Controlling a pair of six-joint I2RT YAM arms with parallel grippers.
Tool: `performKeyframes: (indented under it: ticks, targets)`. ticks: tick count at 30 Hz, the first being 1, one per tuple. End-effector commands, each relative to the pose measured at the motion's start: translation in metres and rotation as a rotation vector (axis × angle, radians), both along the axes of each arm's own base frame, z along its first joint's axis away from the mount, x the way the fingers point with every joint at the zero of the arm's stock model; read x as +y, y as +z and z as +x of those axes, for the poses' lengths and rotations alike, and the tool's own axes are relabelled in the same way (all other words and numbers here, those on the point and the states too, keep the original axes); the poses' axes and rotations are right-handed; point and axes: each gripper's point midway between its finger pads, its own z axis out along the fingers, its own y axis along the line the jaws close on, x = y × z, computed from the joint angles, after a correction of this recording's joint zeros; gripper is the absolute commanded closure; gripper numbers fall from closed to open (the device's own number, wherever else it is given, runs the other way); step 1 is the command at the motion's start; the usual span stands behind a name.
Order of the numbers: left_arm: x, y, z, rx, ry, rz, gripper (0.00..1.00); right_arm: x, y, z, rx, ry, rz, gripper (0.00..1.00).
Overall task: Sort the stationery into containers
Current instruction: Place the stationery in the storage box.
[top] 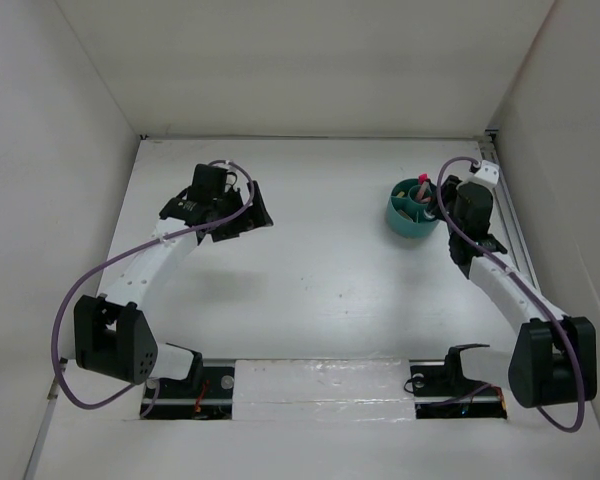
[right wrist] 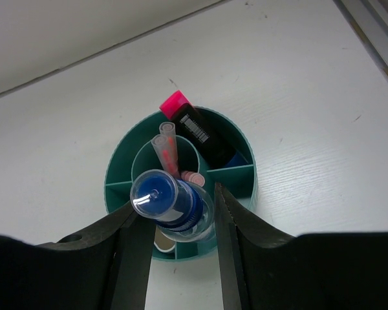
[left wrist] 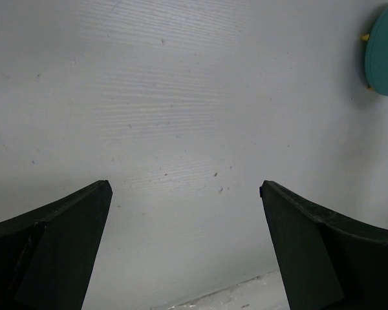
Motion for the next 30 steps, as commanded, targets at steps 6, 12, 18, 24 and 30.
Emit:
performKeyframes:
  ticks: [6, 12, 18, 24, 30]
  targets:
    - [-0.004, 0.008, -0.001, -0.039, -0.034, -0.022, 0.0, -0.001, 0.039, 0.018, -0.133, -0.003, -0.006, 1.0]
    - [-0.004, 0.008, -0.001, -0.039, -0.034, -0.022, 0.0, -0.001, 0.025, 0.021, -0.104, -0.003, -0.008, 1.0]
    - [-0.006, 0.008, -0.002, -0.037, -0.04, -0.028, 0.0, -0.001, 0.016, 0.018, -0.085, -0.003, -0.009, 0.95]
    - [-0.007, 0.009, -0.003, -0.038, -0.053, -0.03, 0.0, -0.001, 0.012, 0.019, -0.075, 0.0, -0.019, 0.87]
    - [-0.006, 0.012, -0.003, -0.047, -0.053, -0.032, 0.0, -0.002, 0.008, 0.02, -0.064, 0.002, -0.029, 0.78]
